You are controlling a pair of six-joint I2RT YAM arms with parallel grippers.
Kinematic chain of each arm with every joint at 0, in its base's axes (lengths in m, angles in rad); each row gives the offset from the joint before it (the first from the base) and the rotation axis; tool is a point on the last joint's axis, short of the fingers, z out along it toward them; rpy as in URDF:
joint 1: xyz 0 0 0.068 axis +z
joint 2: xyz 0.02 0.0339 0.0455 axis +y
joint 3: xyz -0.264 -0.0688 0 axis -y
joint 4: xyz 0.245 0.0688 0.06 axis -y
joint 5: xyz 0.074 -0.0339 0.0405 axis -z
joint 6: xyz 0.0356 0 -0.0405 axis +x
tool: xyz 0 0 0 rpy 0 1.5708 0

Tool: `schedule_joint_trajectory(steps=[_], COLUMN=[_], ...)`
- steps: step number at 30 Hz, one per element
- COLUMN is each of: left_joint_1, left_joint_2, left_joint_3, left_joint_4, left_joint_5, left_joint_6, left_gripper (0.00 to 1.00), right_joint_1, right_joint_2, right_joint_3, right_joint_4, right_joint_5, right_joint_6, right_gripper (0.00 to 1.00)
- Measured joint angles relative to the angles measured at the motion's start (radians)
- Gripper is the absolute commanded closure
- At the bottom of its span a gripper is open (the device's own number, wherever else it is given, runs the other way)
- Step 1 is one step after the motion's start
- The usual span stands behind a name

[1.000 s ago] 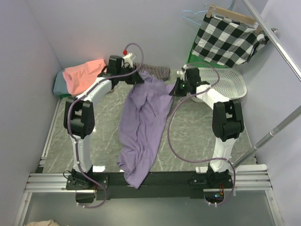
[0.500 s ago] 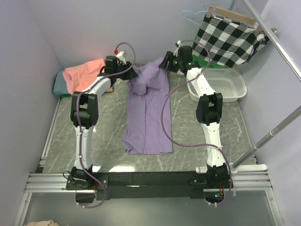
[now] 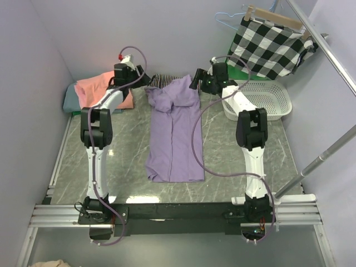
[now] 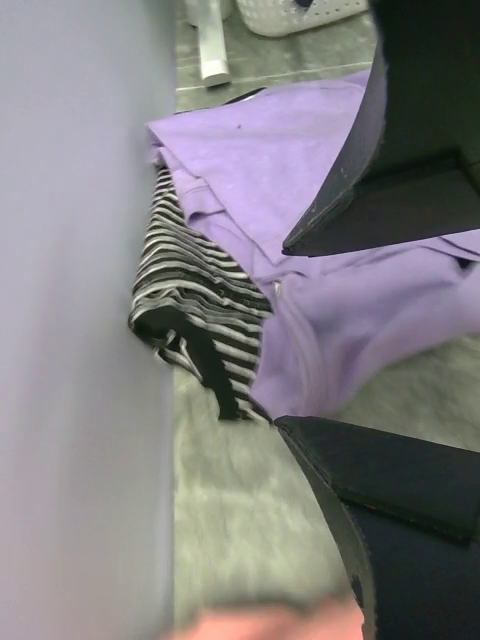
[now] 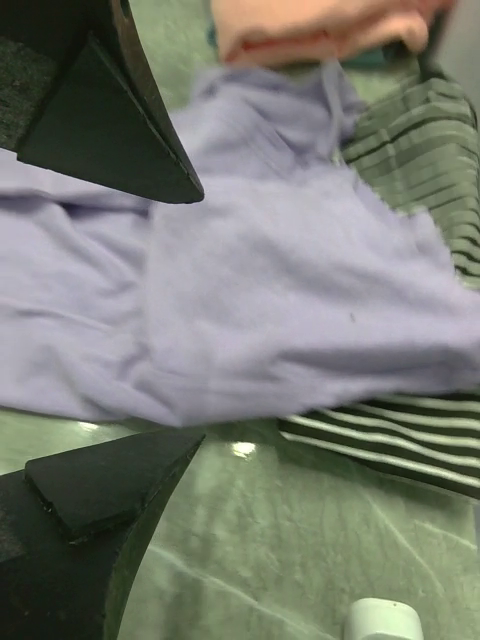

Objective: Fold and stack the t-shirts
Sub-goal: Fold the tshirt

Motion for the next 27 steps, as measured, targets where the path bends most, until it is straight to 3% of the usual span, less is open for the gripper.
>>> schedule_joint_trajectory(steps=[4,7,9,12,19,27], left_joint_1=[0.028,0.028,0.009,-0.032,-0.15,-0.315], left_joint_2=[-0.132,-0.314,-0.435,-0.525,-0.681,-1.065], left_joint_3=[-0.163,-0.401,-0.547,-0.643,-0.945,-1.277], left_joint_4=[0.017,0.042,0.049,0.042,-0.037,-0.2], left_joint_5=[0.0,0.0,-0.001,0.021,0.031,-0.072], left_joint_6=[-0.025,-0.061,-0.078,-0.101,-0.122,-0.198], left_gripper=[0.29,0.2,0.21,0.29,0.26,0.26], right_joint_1=[0.013,0.04,0.064,0.102,0.186,0.305], right_joint_2=[-0.145,-0.293,-0.387,-0.478,-0.575,-0.818], right_joint_3=[-0.136,-0.313,-0.441,-0.598,-0.892,-1.186], right_joint_4=[-0.007,-0.006,0.003,-0.005,-0.071,-0.113], right_joint_5=[-0.023,-0.032,-0.048,-0.082,-0.051,0.043], right_joint_6=[-0.027,-0.042,-0.047,-0.055,-0.081,-0.019], right_gripper=[0.0,0.0,0.0,0.0,0.0,0.0])
